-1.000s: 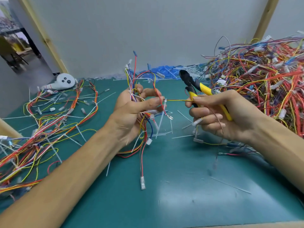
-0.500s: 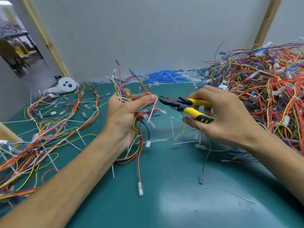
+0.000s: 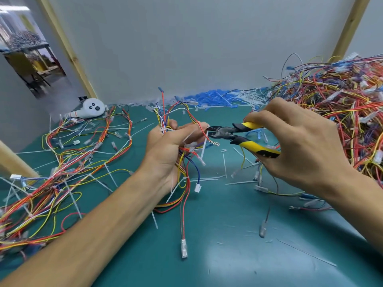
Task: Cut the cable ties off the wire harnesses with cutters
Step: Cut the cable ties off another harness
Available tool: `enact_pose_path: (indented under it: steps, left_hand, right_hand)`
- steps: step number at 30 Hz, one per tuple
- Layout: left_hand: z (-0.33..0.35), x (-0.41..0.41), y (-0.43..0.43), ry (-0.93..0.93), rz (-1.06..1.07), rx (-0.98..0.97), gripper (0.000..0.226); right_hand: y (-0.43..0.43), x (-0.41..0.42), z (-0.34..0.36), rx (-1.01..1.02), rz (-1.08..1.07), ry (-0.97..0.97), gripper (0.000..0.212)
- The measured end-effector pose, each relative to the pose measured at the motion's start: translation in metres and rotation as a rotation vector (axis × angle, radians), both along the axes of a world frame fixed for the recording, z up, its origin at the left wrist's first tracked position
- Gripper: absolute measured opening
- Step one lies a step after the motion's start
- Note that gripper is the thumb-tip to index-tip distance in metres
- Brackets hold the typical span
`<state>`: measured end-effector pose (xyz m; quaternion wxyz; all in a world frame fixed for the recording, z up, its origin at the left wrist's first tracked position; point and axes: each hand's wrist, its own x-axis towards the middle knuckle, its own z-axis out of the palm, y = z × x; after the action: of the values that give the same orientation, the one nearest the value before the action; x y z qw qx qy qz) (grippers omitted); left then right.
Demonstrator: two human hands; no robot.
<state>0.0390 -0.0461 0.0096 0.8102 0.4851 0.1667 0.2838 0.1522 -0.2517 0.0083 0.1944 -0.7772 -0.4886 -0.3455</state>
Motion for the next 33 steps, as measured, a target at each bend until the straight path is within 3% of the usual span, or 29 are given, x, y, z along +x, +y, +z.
enact_pose_path:
  steps: [6, 9, 13, 20, 24, 26, 28, 33]
  left_hand:
    - [-0.0023, 0.0012, 0.0014, 0.039, -0.061, -0.018, 0.050]
    - [-0.0036, 0.0020, 0.0019, 0.007, -0.060, -0.081, 0.043]
    - [-0.0037, 0.0015, 0.0002, -0.013, -0.050, -0.059, 0.039]
    - [-0.0023, 0.0006, -0.0019, -0.050, -0.007, 0.034, 0.042]
    - [-0.0042, 0.0007, 0.0020, -0.044, 0.008, 0.020, 0.039]
    - [-0.0036, 0.0005, 0.0038, -0.047, 0.004, 0.002, 0.038]
    - [-0.0027, 0.0002, 0.0047, -0.045, 0.004, -0.008, 0.038]
    - [-0.0029, -0.0002, 0.0026, -0.010, -0.019, 0.041, 0.038]
  right_hand:
    - [-0.0011, -0.0031, 0.0007, 0.013, -0.038, 0.050, 0.031]
    - [-0.0009, -0.0025, 0.0000, 0.018, 0.031, 0.209, 0.027]
    - [-0.0009, 0.0004, 0.0000, -0.024, 0.061, 0.401, 0.044]
    - [0.0046, -0.0047, -0.0010, 0.040, 0.136, 0.905, 0.045]
    - [0.0037, -0.0037, 0.0032, 0.173, 0.281, 1.394, 0.043]
    - [0.0031, -0.0014, 0.0059, 0.230, 0.323, 1.517, 0.040]
    - [0.0039, 0.0009, 0.0066, 0.271, 0.345, 1.514, 0.044]
    - [0.0084, -0.0014, 0.0043, 0.285, 0.383, 1.276, 0.040]
